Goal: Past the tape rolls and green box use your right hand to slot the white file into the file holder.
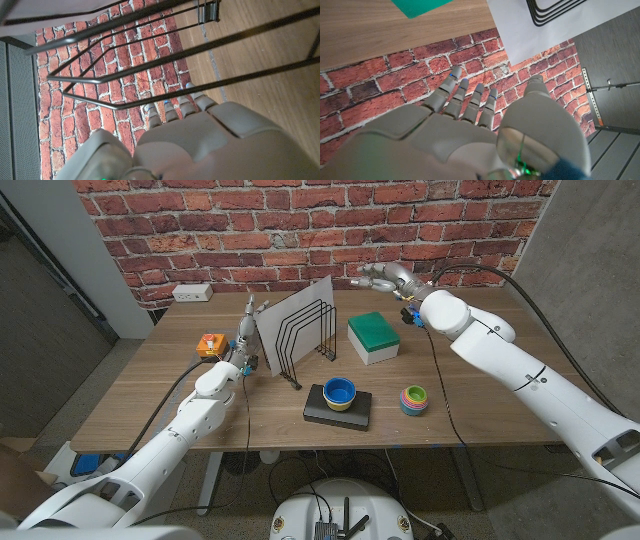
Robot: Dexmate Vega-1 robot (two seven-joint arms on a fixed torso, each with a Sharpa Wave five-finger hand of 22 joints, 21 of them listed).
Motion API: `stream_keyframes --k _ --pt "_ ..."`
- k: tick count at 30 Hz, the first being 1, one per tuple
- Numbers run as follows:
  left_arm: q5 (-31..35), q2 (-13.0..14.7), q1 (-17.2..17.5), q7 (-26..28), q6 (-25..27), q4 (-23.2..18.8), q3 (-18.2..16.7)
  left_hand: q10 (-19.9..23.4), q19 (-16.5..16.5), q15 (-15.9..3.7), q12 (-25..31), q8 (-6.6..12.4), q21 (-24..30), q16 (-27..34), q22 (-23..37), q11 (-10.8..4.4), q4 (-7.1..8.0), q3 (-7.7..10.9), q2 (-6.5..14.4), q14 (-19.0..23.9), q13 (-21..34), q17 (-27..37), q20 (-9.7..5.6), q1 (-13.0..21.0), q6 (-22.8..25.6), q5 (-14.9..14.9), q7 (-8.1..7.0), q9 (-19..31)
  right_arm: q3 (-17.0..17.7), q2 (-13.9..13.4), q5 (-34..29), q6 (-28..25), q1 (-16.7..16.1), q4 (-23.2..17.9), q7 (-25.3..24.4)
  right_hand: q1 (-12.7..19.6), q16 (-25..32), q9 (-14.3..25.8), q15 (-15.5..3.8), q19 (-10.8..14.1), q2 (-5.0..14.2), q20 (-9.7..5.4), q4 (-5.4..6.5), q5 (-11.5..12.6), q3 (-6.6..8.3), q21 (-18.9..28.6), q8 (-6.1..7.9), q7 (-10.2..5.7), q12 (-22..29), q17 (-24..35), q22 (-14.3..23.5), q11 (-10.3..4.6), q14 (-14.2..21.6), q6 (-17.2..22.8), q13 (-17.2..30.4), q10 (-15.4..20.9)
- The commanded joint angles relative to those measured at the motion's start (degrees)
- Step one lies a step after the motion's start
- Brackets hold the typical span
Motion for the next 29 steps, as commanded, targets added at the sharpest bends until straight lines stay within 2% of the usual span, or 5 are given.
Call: stream_keyframes --k 1,12,17,25,29 --pt "-0.02 0.04 -0.01 -0.04 0.01 0.01 -0.02 -0.02 0.46 -0.26 0.41 0.33 0.4 0.35 0.28 -0.44 0.29 -0.04 0.43 0.31 0.31 0.13 0.09 -0.02 -0.16 0.36 -0.51 0.28 5.21 0.33 9.35 9.82 -5.78 4.88 -6.39 -1.58 0.05 0.08 -0.54 -0.85 -0.16 0.23 0.57 0.23 -0.39 -0.92 -0.3 0.47 -0.06 -0.36 0.14 0.35 -0.68 -1.16 -0.46 -0.97" --pt "-0.01 0.04 -0.01 -0.03 0.01 0.01 -0.02 -0.08 0.44 -0.24 0.39 0.35 0.39 0.35 0.28 -0.32 0.29 -0.04 0.43 0.3 0.31 0.13 0.03 -0.02 -0.12 0.37 -0.51 0.28 6.33 1.96 15.38 22.23 -7.55 13.2 -6.6 -6.21 0.17 -0.09 1.57 -2.86 -1.43 1.26 1.93 0.42 -2.41 -3.59 -0.6 1.7 0.07 -1.7 0.14 1.67 -2.38 -3.82 -2.28 -3.03" --pt "0.01 0.02 0.0 -0.01 -0.01 0.01 0.0 -0.06 0.47 -0.28 0.39 0.34 0.41 0.35 0.28 -0.42 0.29 -0.03 0.43 0.32 0.31 0.13 0.02 -0.02 -0.14 0.37 -0.51 0.28 7.12 3.33 17.21 29.1 -9.25 16.91 -7.63 -7.71 0.1 -0.15 1.06 -3.97 -1.86 1.6 2.37 0.53 -3.08 -4.61 -0.67 2.05 0.06 -2.16 0.15 1.87 -3.34 -4.74 -2.89 -3.77" --pt "0.01 0.02 0.0 -0.02 -0.01 0.02 -0.01 -0.03 0.46 -0.28 0.4 0.33 0.4 0.36 0.28 -0.42 0.29 -0.03 0.44 0.34 0.31 0.13 0.1 -0.02 -0.17 0.37 -0.52 0.28 8.75 3.74 20.03 32.03 -12.14 18.04 -9.56 -8.83 0.04 -0.19 0.99 -4.74 -2.69 1.57 2.52 0.64 -3.8 -5.37 -0.59 2.82 0.16 -2.69 0.16 1.81 -4.14 -5.28 -3.42 -4.11" --pt "0.02 -0.01 0.0 -0.03 -0.05 0.07 0.01 -0.06 0.45 -0.27 0.39 0.33 0.4 0.37 0.28 -0.4 0.29 -0.03 0.45 0.36 0.31 0.13 0.02 -0.02 -0.16 0.37 -0.52 0.28 8.83 6.31 21.4 34.9 -12.77 21.5 -11.24 -9.82 0.2 -0.19 1.19 -5.02 -2.61 1.61 2.94 0.77 -4.1 -5.71 -0.59 3.3 0.31 -2.93 0.17 1.99 -4.25 -5.76 -3.73 -4.06"
